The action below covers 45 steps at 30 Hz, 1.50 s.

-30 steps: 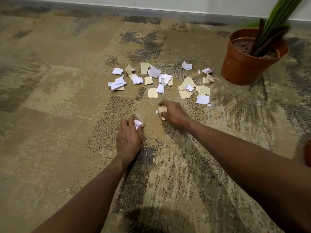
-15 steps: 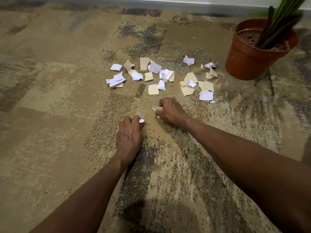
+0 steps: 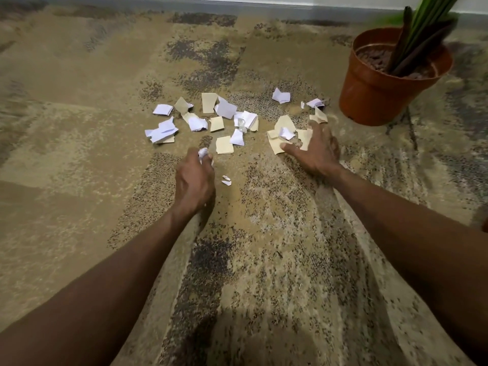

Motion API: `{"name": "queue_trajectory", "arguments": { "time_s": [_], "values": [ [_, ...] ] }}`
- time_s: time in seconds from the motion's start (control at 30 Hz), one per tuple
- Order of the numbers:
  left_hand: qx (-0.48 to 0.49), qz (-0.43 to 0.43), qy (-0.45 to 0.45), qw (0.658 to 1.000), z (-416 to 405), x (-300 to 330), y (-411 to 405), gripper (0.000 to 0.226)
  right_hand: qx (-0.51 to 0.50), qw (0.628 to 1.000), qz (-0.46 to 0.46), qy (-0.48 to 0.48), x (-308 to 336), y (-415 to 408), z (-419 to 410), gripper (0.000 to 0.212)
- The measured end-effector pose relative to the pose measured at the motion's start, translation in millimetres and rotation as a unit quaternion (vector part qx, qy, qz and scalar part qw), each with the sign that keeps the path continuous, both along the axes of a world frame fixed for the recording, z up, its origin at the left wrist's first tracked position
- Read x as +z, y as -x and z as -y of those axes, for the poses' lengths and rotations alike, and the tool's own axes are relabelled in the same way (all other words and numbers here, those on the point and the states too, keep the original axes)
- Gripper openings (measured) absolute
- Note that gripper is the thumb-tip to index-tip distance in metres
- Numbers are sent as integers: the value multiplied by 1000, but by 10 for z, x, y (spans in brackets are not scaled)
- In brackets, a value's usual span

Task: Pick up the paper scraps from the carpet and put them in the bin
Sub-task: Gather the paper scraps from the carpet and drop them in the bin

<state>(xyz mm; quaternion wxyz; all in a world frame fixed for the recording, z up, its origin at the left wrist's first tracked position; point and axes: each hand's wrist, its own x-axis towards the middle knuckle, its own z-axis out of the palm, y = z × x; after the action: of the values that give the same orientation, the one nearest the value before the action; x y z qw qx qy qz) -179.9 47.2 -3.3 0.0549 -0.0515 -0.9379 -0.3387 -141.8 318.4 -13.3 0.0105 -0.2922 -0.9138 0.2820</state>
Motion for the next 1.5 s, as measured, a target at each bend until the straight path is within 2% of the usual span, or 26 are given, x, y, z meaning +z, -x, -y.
{"name": "queue_trajectory", "arguments": {
  "time_s": [0.1,0.23,0.4,0.5,0.67,0.93,1.07,1.2,1.4,1.5],
  "values": [
    [-4,-27,7,1000,-93,-26,220,24,65,998,23,2,-135,121,94,107],
    [-69,-61,89,992,-270,-58,380,22,100,993,13,-61,-265,272,236,89],
    [-107,-9,143,984,-375,-184,504,36,83,978,-33,-190,-332,323,340,69],
    [-117,-11,168,979,-374,-192,557,35,73,974,-54,-210,-287,393,372,58],
    [-66,-39,177,981,-423,-251,457,27,43,977,-100,-181,-269,475,368,34],
    [-39,-72,171,982,-439,-289,408,37,43,978,-193,-57,-287,528,290,15],
    [11,-86,169,982,-327,-297,328,47,50,974,-202,-84,-313,505,339,14],
    [0,-98,144,985,-149,-313,214,46,44,974,-206,-87,-297,500,368,14],
    [-14,-108,176,978,-52,-274,140,54,-9,977,-213,11,-191,403,400,14],
    [-37,-122,177,976,77,-278,94,55,-68,975,-199,68,-102,351,419,22]
  ]
}}
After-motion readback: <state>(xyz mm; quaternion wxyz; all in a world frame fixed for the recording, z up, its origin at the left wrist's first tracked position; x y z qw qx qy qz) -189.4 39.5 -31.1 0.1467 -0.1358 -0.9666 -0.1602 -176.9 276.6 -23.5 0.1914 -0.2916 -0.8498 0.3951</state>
